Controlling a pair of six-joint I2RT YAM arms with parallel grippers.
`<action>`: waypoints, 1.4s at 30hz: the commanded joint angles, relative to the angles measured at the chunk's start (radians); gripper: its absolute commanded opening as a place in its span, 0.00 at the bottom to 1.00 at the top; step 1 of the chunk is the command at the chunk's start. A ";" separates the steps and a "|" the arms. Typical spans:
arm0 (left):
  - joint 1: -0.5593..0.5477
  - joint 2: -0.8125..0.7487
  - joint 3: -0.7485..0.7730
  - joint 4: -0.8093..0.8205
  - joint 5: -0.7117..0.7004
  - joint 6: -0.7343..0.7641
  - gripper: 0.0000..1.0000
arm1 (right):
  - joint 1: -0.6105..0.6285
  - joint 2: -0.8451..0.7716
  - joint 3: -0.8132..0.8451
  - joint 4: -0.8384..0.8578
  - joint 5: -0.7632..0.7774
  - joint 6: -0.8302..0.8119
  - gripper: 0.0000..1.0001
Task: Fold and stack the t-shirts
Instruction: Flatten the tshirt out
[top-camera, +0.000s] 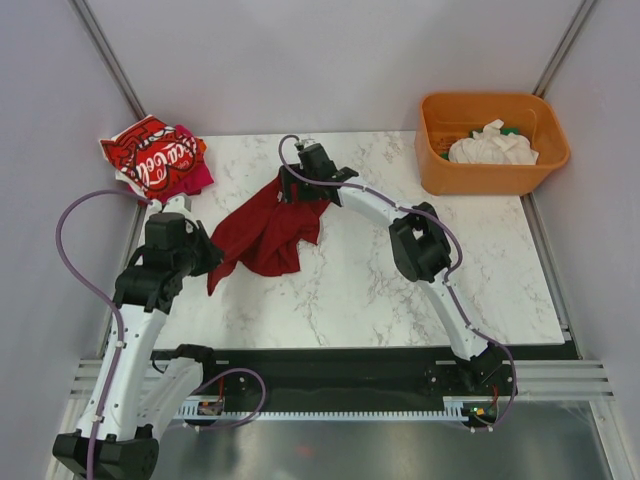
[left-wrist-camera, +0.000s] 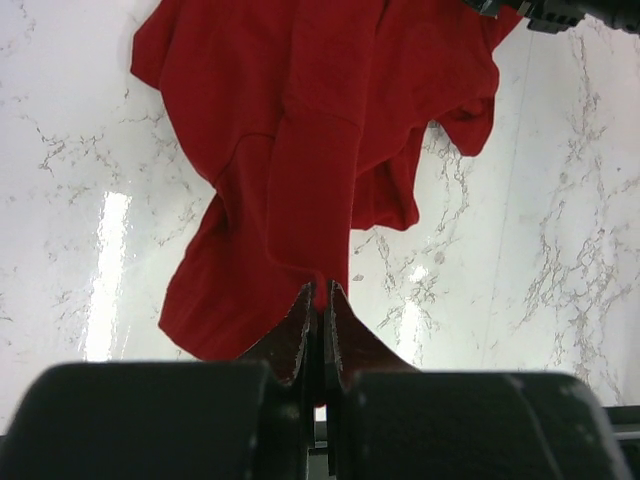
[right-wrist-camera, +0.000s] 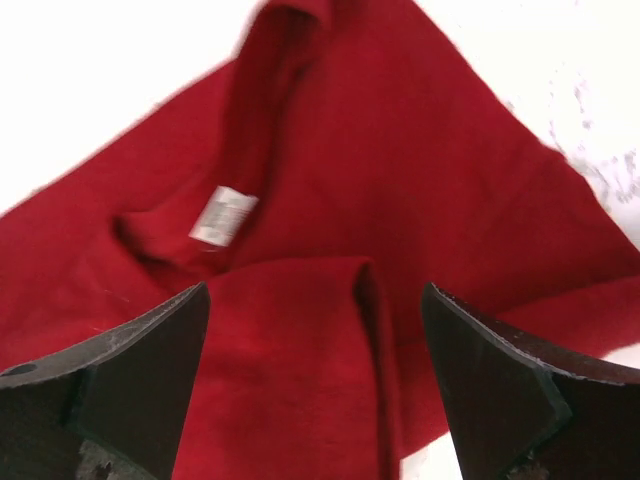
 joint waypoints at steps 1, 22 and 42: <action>0.003 -0.020 0.007 -0.002 0.011 0.037 0.02 | 0.001 0.003 0.011 -0.023 0.094 -0.013 0.94; 0.004 0.015 0.300 -0.008 -0.087 0.037 0.02 | -0.055 -0.522 -0.080 -0.052 0.149 -0.157 0.00; 0.003 -0.009 0.947 -0.016 -0.274 0.202 0.02 | -0.082 -1.698 -0.451 -0.383 0.433 -0.169 0.00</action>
